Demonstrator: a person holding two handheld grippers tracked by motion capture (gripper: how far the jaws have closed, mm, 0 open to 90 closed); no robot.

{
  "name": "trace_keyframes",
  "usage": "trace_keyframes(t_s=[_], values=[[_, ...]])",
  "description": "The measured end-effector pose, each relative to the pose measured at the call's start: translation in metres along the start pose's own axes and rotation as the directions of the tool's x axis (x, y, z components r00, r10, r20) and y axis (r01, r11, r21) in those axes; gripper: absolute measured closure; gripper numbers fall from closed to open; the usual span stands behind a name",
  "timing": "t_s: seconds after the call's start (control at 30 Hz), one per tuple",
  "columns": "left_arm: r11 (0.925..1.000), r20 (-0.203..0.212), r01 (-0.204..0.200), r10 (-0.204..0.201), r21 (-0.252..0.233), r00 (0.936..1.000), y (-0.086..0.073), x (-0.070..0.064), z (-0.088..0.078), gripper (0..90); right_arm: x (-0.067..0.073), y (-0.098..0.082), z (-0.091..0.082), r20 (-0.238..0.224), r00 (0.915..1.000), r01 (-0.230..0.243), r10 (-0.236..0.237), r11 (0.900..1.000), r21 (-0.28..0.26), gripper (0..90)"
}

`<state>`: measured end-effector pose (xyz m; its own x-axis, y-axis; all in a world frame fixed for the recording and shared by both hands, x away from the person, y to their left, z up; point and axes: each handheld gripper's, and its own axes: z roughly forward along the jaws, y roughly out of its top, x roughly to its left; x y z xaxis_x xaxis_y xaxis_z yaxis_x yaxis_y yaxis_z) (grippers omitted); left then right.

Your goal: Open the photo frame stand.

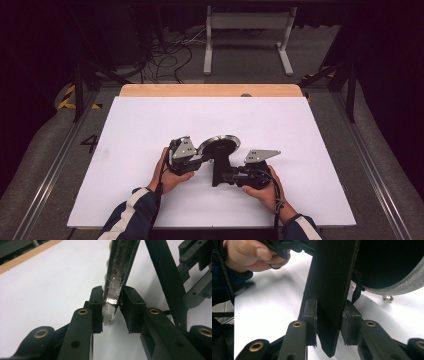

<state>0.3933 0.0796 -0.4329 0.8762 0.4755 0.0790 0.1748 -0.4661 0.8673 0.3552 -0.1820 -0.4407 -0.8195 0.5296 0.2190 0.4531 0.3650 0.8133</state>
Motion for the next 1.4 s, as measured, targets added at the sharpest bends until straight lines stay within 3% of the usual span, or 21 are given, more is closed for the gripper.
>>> trace_keyframes(t_s=[0.4,0.83,1.07,1.33,1.4], values=[[0.9984,-0.068,-0.055,0.056,0.012,0.9961,0.004,-0.001,0.009,70.2,-0.003,-0.001,-0.001,0.029,0.9995,-0.016,0.016,1.0,-0.002,68.6],[0.9945,-0.108,-0.101,0.104,0.025,0.9887,0.006,0.0,0.015,67.2,-0.002,-0.003,0.003,0.057,0.9982,-0.02,0.02,1.0,0.009,67.9],[0.9951,-0.094,-0.094,0.097,0.032,0.9909,0.005,-0.002,0.014,67.1,0.0,-0.006,0.007,0.079,0.9968,-0.016,0.013,0.999,0.041,69.1],[0.9989,-0.086,-0.044,0.045,0.013,0.9953,0.002,-0.002,0.01,66.2,0.001,-0.008,0.006,0.085,0.9963,-0.016,0.013,0.999,0.041,69.6],[0.9997,-0.08,-0.026,0.026,0.003,0.9965,0.002,-0.001,0.004,61.9,0.0,-0.008,0.004,0.089,0.9959,-0.017,0.014,0.999,0.036,69.5]])
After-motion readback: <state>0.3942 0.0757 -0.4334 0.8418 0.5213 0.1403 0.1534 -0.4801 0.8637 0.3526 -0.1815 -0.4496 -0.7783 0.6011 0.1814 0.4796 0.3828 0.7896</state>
